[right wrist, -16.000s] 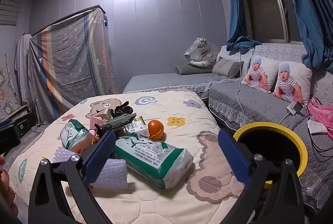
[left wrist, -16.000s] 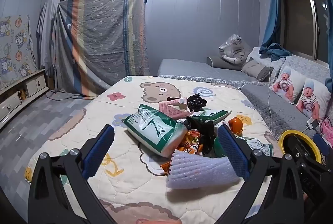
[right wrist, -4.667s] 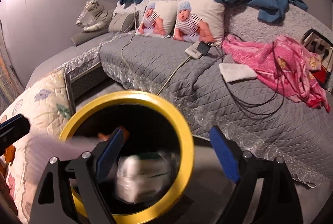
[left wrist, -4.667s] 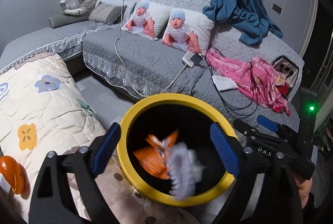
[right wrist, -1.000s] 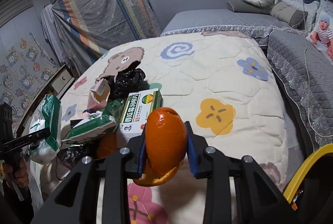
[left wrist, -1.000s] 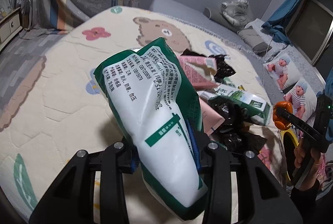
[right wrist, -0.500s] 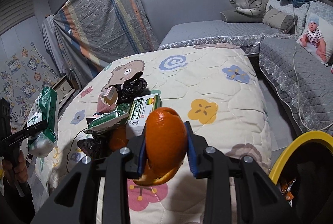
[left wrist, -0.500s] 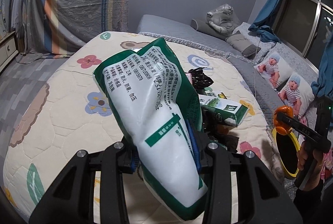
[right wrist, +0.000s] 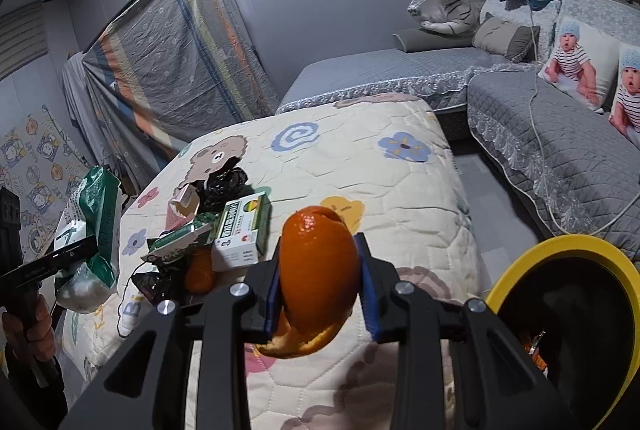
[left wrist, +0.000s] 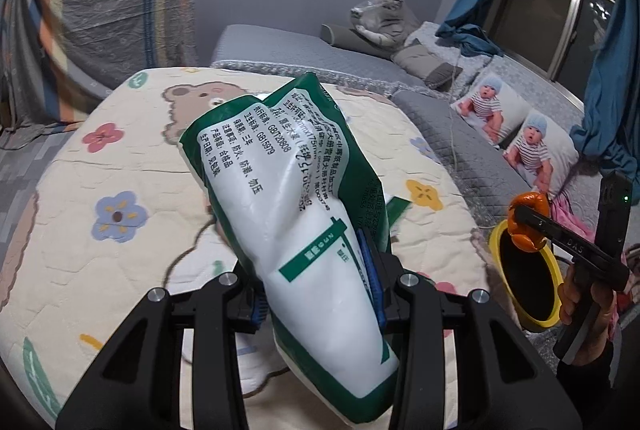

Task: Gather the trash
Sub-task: 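Carry the bag and orange in both tools over the yellow bin, then open both tools to drop the bag and orange into the bin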

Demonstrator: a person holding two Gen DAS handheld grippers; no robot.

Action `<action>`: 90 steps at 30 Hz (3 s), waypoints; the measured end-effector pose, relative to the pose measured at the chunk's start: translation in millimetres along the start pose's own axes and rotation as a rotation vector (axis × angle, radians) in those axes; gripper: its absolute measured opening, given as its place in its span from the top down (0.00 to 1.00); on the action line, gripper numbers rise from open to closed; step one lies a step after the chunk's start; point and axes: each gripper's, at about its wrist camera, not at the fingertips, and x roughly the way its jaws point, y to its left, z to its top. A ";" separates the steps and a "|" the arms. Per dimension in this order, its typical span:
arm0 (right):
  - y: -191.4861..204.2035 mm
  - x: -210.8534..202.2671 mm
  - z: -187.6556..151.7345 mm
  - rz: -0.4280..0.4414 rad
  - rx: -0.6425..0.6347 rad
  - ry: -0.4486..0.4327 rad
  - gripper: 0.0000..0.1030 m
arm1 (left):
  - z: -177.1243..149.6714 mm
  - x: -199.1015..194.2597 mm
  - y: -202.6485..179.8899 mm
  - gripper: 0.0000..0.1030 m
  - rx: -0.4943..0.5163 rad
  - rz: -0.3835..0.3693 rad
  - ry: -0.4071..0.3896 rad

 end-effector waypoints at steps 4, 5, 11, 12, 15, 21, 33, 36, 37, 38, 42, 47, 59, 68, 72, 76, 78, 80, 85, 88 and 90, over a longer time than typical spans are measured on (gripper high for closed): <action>-14.1 -8.2 -0.4 -0.032 0.019 -0.015 0.71 | 5.6 12.7 -28.4 0.65 0.053 -0.040 0.015; -18.4 -11.1 -0.5 -0.041 0.025 -0.019 0.71 | 6.2 16.4 -36.5 0.65 0.065 -0.056 0.021; -41.3 -27.8 -3.7 -0.102 0.056 -0.046 0.71 | 11.2 37.2 -75.4 0.65 0.133 -0.120 0.047; -45.8 -30.3 -4.4 -0.113 0.065 -0.050 0.71 | 12.1 41.1 -83.9 0.65 0.146 -0.134 0.049; -59.6 -37.3 -6.4 -0.141 0.091 -0.057 0.71 | 12.5 49.2 -104.6 0.65 0.177 -0.171 0.061; -90.3 -52.3 -15.3 -0.211 0.146 -0.068 0.71 | 13.9 71.7 -149.9 0.65 0.243 -0.235 0.091; -143.5 -77.6 -42.0 -0.336 0.241 -0.077 0.71 | -5.1 119.0 -227.1 0.65 0.337 -0.345 0.182; -152.5 -80.2 -48.2 -0.369 0.247 -0.074 0.71 | -11.0 130.0 -246.8 0.65 0.360 -0.365 0.205; -155.3 -80.2 -49.7 -0.378 0.250 -0.072 0.71 | -13.1 133.6 -253.6 0.65 0.369 -0.372 0.211; -156.6 -79.7 -50.8 -0.383 0.252 -0.070 0.71 | -15.5 136.8 -259.3 0.65 0.376 -0.378 0.216; -167.5 -77.4 -58.0 -0.405 0.267 -0.060 0.71 | -22.2 147.6 -278.2 0.65 0.390 -0.406 0.242; -180.7 -74.3 -65.9 -0.429 0.289 -0.048 0.71 | -31.3 157.3 -301.8 0.65 0.419 -0.420 0.259; -204.3 -77.0 -78.3 -0.468 0.343 -0.038 0.71 | -47.9 173.6 -331.7 0.65 0.457 -0.442 0.303; -211.6 -77.0 -83.3 -0.478 0.364 -0.030 0.71 | -56.1 180.9 -342.8 0.64 0.471 -0.443 0.322; -213.0 -76.4 -84.4 -0.478 0.370 -0.027 0.71 | -57.8 182.7 -344.8 0.64 0.475 -0.440 0.325; -214.8 -76.4 -84.4 -0.479 0.372 -0.025 0.71 | -58.1 184.5 -347.2 0.64 0.469 -0.440 0.328; -214.5 -76.6 -83.9 -0.486 0.368 -0.026 0.71 | -57.7 185.5 -347.1 0.64 0.463 -0.442 0.332; -212.1 -77.5 -82.8 -0.495 0.361 -0.029 0.71 | -57.8 186.4 -347.7 0.64 0.462 -0.442 0.331; -209.5 -80.7 -80.5 -0.509 0.352 -0.036 0.71 | -56.7 187.7 -347.2 0.63 0.459 -0.444 0.331; -209.2 -81.6 -79.4 -0.511 0.351 -0.036 0.71 | -55.8 187.8 -347.4 0.63 0.454 -0.447 0.335; -209.1 -82.0 -78.7 -0.515 0.352 -0.035 0.70 | -55.5 186.7 -348.0 0.60 0.456 -0.441 0.329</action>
